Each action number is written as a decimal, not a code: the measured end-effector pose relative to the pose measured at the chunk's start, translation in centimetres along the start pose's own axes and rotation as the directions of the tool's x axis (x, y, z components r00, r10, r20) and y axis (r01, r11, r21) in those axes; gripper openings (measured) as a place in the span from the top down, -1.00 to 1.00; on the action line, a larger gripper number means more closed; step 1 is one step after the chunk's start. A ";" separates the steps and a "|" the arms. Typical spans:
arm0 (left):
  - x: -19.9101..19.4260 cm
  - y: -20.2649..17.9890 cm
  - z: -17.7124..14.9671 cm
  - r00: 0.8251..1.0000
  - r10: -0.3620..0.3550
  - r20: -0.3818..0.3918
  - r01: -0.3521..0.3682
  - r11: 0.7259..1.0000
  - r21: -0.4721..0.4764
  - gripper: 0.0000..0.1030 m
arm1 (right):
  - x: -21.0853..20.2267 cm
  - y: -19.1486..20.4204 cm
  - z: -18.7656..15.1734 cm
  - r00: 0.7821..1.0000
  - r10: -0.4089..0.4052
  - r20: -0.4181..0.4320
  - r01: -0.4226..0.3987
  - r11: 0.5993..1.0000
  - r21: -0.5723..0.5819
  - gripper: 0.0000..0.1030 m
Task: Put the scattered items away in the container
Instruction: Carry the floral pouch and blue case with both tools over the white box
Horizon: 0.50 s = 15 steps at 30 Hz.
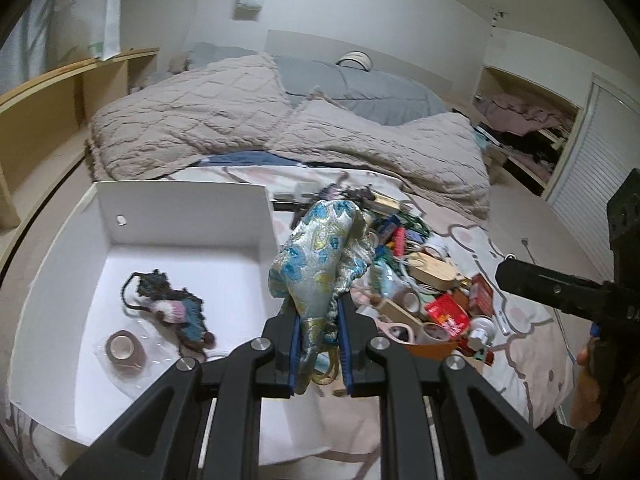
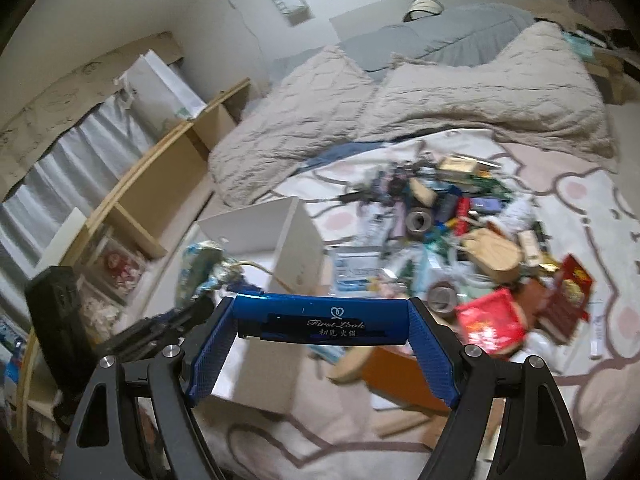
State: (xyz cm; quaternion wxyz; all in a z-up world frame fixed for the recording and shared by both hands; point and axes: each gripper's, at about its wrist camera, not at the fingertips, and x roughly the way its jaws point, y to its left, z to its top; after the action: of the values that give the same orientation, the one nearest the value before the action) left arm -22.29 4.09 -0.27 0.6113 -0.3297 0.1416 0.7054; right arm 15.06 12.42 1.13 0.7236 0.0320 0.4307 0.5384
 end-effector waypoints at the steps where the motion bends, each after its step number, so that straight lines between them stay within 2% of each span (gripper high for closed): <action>1: -0.1 0.4 0.0 1.000 0.008 0.003 -0.008 1.000 -0.006 0.69 | 0.3 0.3 0.1 1.000 0.014 0.000 -0.014 1.000 0.002 -0.61; 15: -1.9 6.0 0.5 0.990 0.131 0.056 -0.126 0.989 -0.083 0.69 | 2.2 4.7 0.9 0.996 0.082 0.041 -0.081 0.996 -0.036 -0.61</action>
State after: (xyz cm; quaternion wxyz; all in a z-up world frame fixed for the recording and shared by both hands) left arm -28.10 1.68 0.13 0.5550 -0.3223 0.1157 0.7581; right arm 12.18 16.50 2.82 0.7105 0.0483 0.4043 0.5740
